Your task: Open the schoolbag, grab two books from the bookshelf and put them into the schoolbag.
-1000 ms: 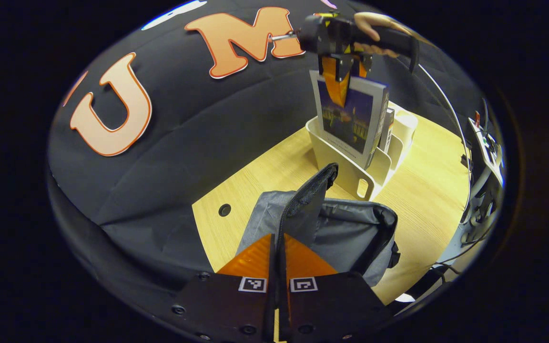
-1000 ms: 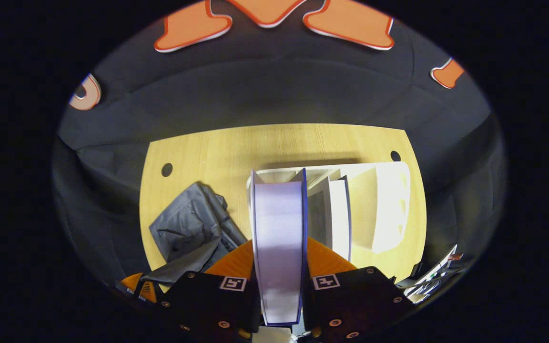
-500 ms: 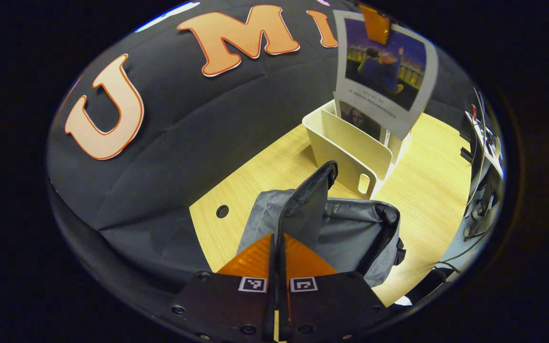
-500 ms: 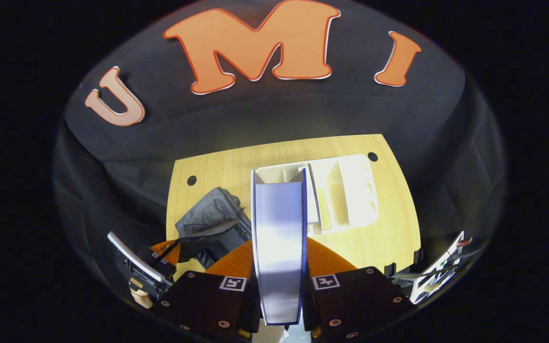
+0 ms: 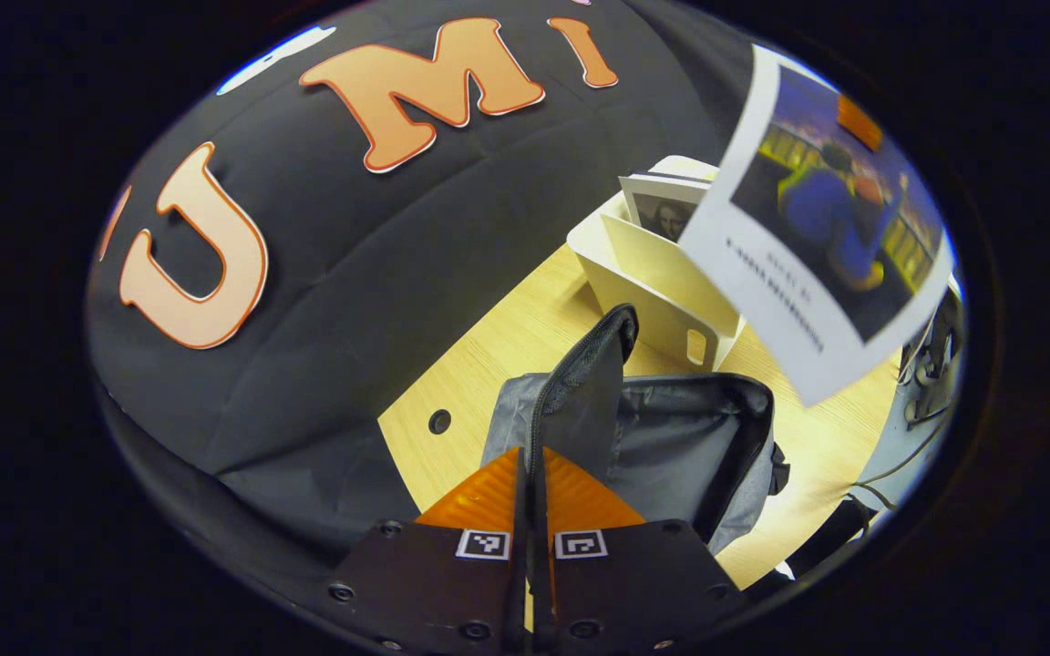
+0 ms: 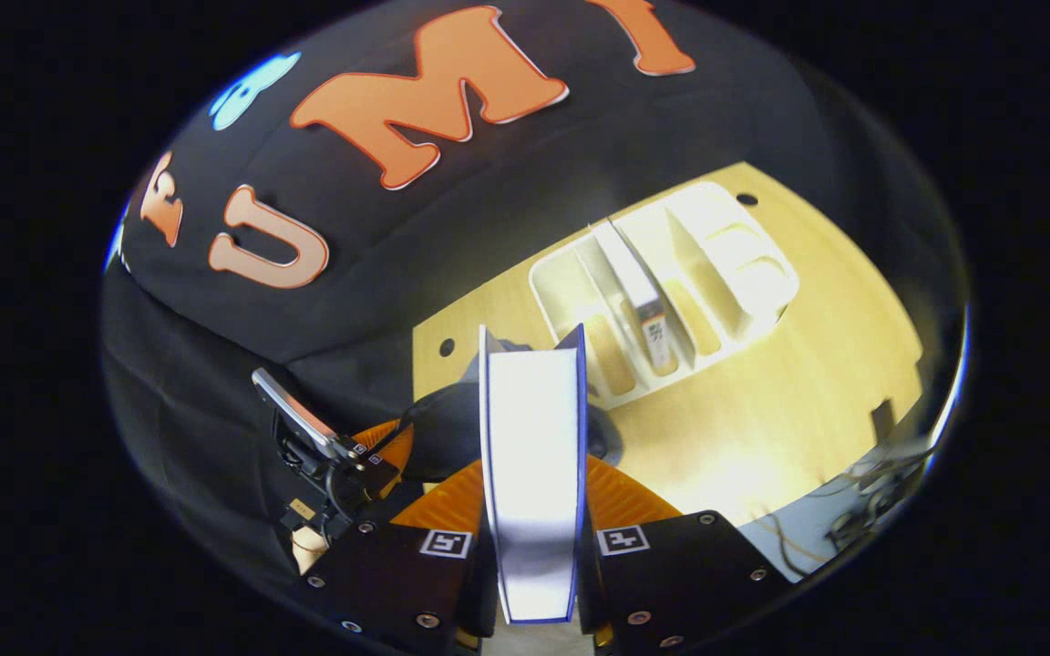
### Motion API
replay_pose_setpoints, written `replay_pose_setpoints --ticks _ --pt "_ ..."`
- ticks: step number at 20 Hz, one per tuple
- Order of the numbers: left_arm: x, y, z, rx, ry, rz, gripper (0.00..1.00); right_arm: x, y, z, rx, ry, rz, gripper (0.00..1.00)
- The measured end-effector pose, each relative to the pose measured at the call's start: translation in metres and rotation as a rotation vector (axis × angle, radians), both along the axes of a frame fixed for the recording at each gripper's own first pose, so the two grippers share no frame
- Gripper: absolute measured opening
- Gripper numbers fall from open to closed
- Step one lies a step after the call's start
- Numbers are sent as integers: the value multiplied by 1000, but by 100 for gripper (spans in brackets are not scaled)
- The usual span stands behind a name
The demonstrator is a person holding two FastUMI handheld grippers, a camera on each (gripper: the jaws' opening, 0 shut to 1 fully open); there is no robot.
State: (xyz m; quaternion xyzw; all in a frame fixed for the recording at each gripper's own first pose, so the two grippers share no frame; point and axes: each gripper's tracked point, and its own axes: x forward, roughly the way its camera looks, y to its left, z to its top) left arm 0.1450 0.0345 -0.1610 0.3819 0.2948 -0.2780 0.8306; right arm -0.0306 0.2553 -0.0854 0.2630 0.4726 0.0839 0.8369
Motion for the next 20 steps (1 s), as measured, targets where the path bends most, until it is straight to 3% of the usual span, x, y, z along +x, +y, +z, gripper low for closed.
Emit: replay_pose_setpoints --ticks 3,7,10,14,20 --pt "1 -2 1 5 3 -5 4 0 22 -50 186 50 -67 35" --pt "0 -3 8 25 -8 -14 4 14 49 -113 336 83 -166 35" --pt "1 -7 13 24 -13 -14 4 27 65 -148 383 59 -240 35" --pt "-2 -16 24 15 -19 -36 4 31 105 -186 460 107 -263 35" --pt "-9 -25 36 42 -30 -74 2 61 145 -203 549 49 -333 35"
